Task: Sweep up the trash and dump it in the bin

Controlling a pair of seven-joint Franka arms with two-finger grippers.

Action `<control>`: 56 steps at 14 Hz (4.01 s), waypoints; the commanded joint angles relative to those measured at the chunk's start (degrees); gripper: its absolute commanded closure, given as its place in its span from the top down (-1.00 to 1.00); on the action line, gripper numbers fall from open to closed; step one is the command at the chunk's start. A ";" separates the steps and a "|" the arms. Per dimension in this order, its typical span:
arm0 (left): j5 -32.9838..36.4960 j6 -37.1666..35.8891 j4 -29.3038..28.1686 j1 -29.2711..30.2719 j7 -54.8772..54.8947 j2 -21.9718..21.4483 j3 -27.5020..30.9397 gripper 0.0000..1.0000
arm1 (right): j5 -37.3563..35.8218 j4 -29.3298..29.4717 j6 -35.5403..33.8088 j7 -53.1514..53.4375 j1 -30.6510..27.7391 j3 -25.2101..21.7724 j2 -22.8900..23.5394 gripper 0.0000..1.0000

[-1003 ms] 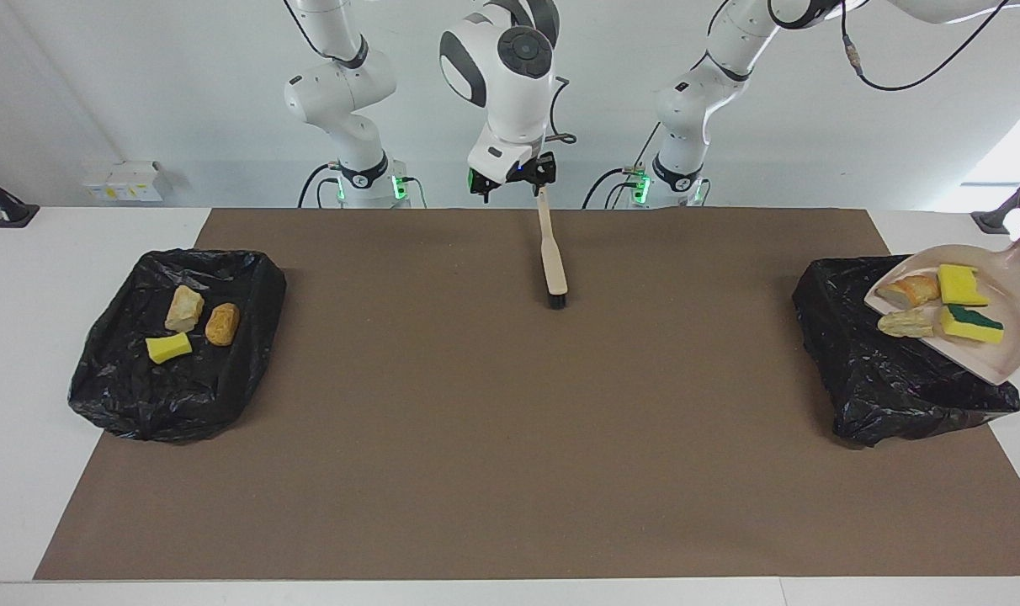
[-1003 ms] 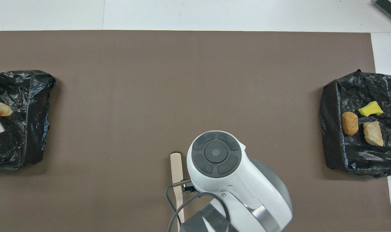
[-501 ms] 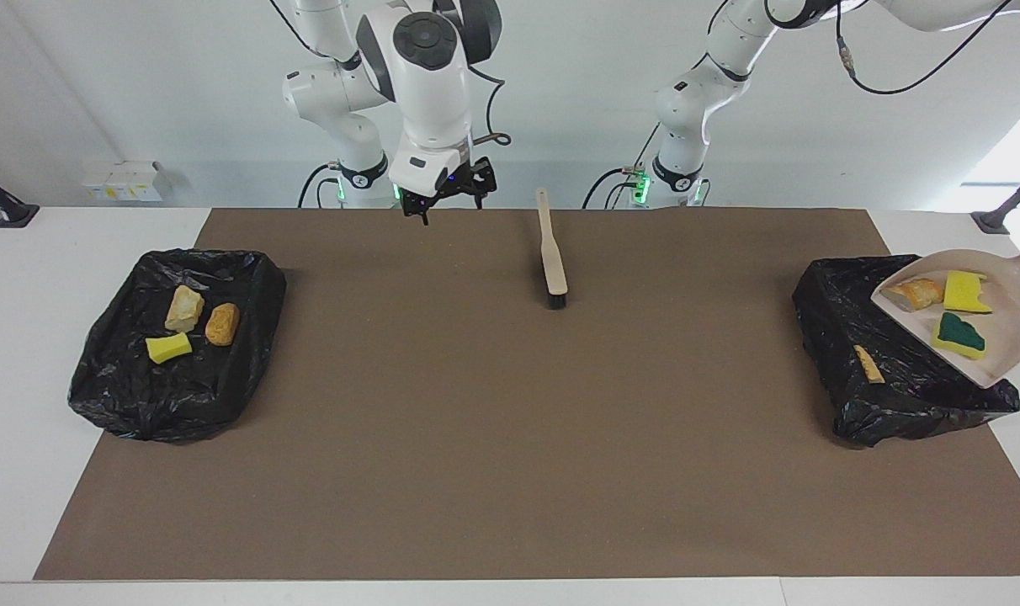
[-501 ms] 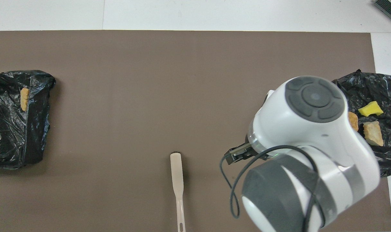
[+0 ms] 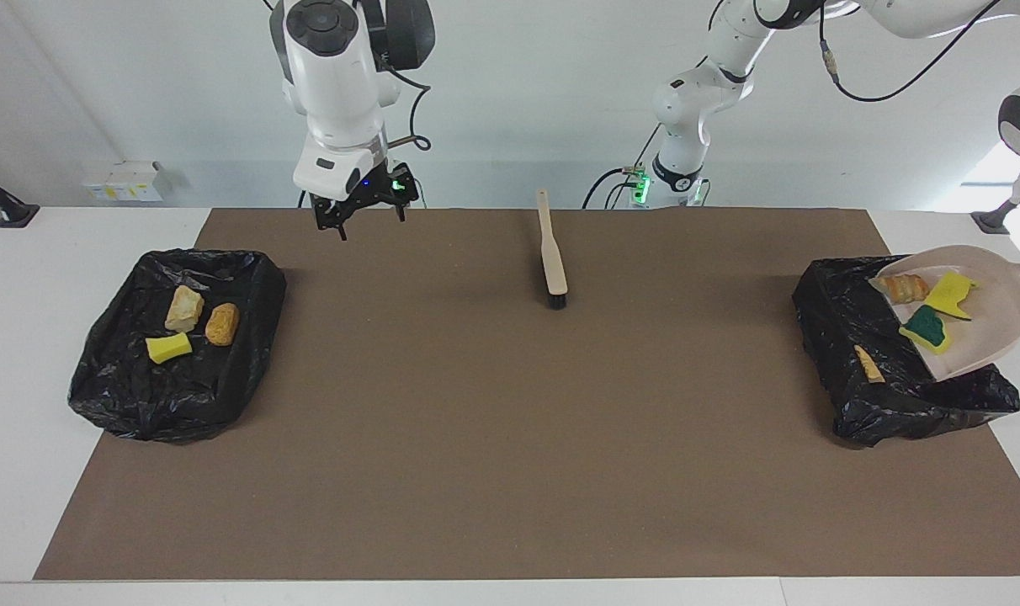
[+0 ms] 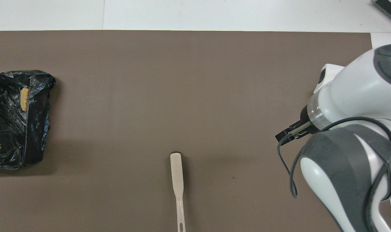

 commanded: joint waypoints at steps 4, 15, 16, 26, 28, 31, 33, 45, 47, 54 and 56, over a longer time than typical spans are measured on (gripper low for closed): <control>5.40 3.64 -1.87 -2.26 1.61 -1.26 0.87 -1.00 | -2.56 0.54 4.28 -2.32 -7.74 0.98 0.02 1.00; 16.28 1.72 -1.08 -9.90 1.35 -1.53 0.87 -1.00 | -3.18 0.46 11.15 -1.54 -16.00 0.90 0.54 1.00; 17.17 1.81 -1.52 -10.08 0.04 -1.62 0.87 -1.00 | -4.05 0.46 10.97 -1.27 -16.18 0.90 0.63 1.00; 19.49 -1.36 -5.14 -11.58 -10.26 -6.10 0.78 -1.00 | 1.91 5.29 3.59 15.25 -17.94 0.98 1.51 1.00; 16.23 -1.44 -2.59 -11.14 -10.08 -6.01 0.78 -1.00 | 2.00 5.29 3.41 15.25 -17.86 1.07 1.42 1.00; 10.95 -1.97 -0.56 -10.87 -9.30 -6.01 0.87 -1.00 | 1.91 5.29 3.59 14.90 -17.86 1.07 1.42 1.00; 9.89 -2.06 0.41 -11.14 -7.28 -6.27 0.78 -1.00 | 1.74 5.29 3.59 14.81 -17.86 1.07 1.42 1.00; -13.92 -11.10 2.35 -11.75 -19.46 -10.40 -0.18 -1.00 | 1.39 5.29 4.20 13.67 -16.98 1.25 1.16 1.00; -17.43 -11.81 0.25 -12.80 -22.81 -11.45 -0.36 -1.00 | 1.30 5.20 4.38 13.85 -16.80 1.25 1.16 1.00; -24.92 -10.59 -12.06 -25.62 -59.06 -14.89 -0.54 -1.00 | 0.77 5.46 0.53 13.59 -17.41 0.99 1.34 1.00; -28.67 -9.62 -14.17 -29.66 -73.12 -14.80 -0.54 -1.00 | 0.68 8.79 -3.60 13.58 -18.03 1.07 1.86 1.00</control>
